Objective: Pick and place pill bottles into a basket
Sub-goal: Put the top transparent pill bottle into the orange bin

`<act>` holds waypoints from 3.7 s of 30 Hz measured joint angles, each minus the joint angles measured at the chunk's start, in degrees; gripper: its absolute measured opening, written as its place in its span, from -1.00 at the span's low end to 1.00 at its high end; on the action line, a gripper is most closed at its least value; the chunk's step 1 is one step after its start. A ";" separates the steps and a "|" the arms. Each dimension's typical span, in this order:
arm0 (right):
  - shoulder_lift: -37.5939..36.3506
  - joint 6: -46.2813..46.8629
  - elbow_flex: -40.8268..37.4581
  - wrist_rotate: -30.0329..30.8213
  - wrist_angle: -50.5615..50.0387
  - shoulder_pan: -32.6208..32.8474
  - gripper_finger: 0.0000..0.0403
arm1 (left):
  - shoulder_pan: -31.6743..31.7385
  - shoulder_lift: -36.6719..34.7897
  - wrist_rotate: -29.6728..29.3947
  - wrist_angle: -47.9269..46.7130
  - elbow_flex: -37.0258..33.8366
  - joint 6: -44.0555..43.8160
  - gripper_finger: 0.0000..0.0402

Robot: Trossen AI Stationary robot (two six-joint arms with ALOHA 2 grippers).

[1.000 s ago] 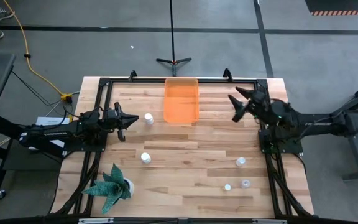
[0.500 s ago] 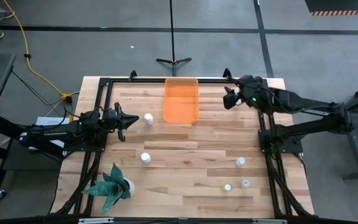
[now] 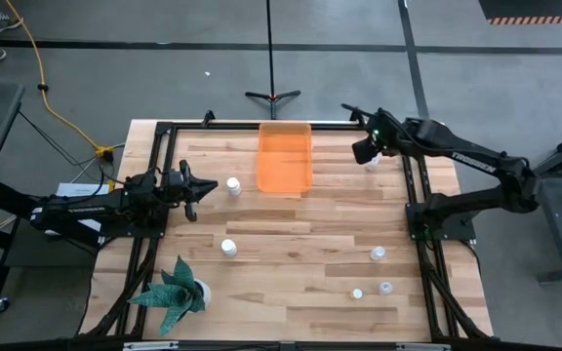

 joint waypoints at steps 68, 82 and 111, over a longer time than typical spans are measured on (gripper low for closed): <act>31.60 -13.05 -0.02 -7.60 -2.25 -15.13 0.16 | 0.00 0.00 -2.20 -3.48 -0.01 0.00 -0.69; 31.58 -13.08 -0.02 -7.69 -1.82 -15.13 0.04 | -0.02 0.00 -2.18 -3.91 -0.02 0.00 -0.69; 31.50 -15.65 0.03 -12.07 -0.19 -15.11 -0.32 | -0.02 0.00 -2.18 -4.20 0.00 -0.02 -0.69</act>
